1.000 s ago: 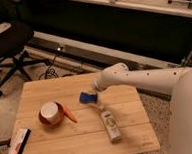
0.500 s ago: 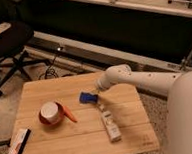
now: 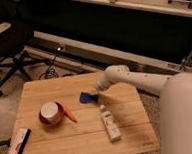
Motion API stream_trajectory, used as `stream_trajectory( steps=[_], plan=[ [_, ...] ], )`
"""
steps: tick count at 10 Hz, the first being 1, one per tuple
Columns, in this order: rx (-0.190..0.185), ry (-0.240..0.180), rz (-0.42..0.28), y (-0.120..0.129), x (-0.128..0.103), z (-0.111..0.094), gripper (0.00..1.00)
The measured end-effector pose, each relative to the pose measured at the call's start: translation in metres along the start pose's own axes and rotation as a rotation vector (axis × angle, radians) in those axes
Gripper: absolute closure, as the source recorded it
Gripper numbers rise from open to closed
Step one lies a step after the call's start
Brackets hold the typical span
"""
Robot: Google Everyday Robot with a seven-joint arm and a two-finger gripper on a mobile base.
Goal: Wipe the white sponge on the table
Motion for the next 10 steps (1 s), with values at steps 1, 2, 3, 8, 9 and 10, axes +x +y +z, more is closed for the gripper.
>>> stream_trajectory(
  steps=[1,2,3,8,9,10],
  plan=[
    [0.007,-0.007,0.003,0.0,-0.005,0.002,0.51],
    [0.015,-0.015,0.005,0.0,-0.011,0.005,0.51],
    [0.02,-0.021,0.006,-0.001,-0.014,0.006,0.51],
    [0.039,-0.043,0.002,-0.003,-0.018,0.008,0.51],
    [0.037,-0.045,-0.006,-0.003,-0.016,0.006,0.51],
    [0.029,-0.049,-0.018,-0.003,-0.014,-0.001,0.51]
  ],
)
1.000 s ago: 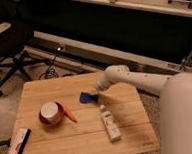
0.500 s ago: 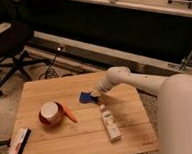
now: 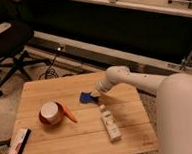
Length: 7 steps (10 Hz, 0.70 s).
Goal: Wipe the white sponge on the table
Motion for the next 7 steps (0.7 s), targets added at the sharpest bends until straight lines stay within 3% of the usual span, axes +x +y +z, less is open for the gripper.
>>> stream_trajectory(
  steps=[4,6,7],
  plan=[
    [-0.012,0.012,-0.017,-0.009,0.012,-0.016,0.51],
    [0.01,0.016,-0.025,-0.025,0.016,-0.017,0.57],
    [0.025,0.014,-0.034,-0.033,0.016,-0.015,0.54]
  ],
)
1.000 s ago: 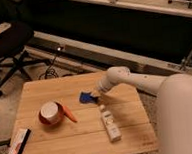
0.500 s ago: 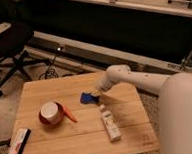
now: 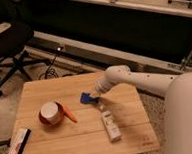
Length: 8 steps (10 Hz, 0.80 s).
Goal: Wipe the white sponge on the table
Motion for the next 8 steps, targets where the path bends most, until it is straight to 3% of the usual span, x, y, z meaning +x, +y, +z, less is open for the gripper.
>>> stream_trajectory(
  steps=[3,4,8],
  plan=[
    [0.028,-0.012,-0.029,-0.0155,0.0025,0.0037,0.26],
    [0.027,-0.016,-0.033,-0.016,0.0029,0.0039,0.21],
    [0.022,-0.032,-0.028,-0.014,-0.0032,0.002,0.2]
  ],
)
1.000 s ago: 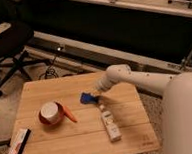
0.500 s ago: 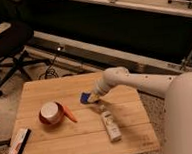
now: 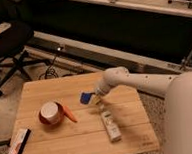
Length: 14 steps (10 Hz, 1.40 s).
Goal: Wipe the white sponge on the table
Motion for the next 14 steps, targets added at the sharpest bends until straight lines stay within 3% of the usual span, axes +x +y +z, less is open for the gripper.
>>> stream_trajectory(
  steps=[6,7,12,14],
  plan=[
    [-0.041,-0.034,0.043,0.023,-0.023,0.025,0.2],
    [-0.041,-0.038,0.052,0.024,-0.027,0.03,0.25],
    [-0.038,-0.029,0.06,0.028,-0.025,0.038,0.74],
    [-0.039,-0.028,0.061,0.029,-0.026,0.038,0.8]
  ],
)
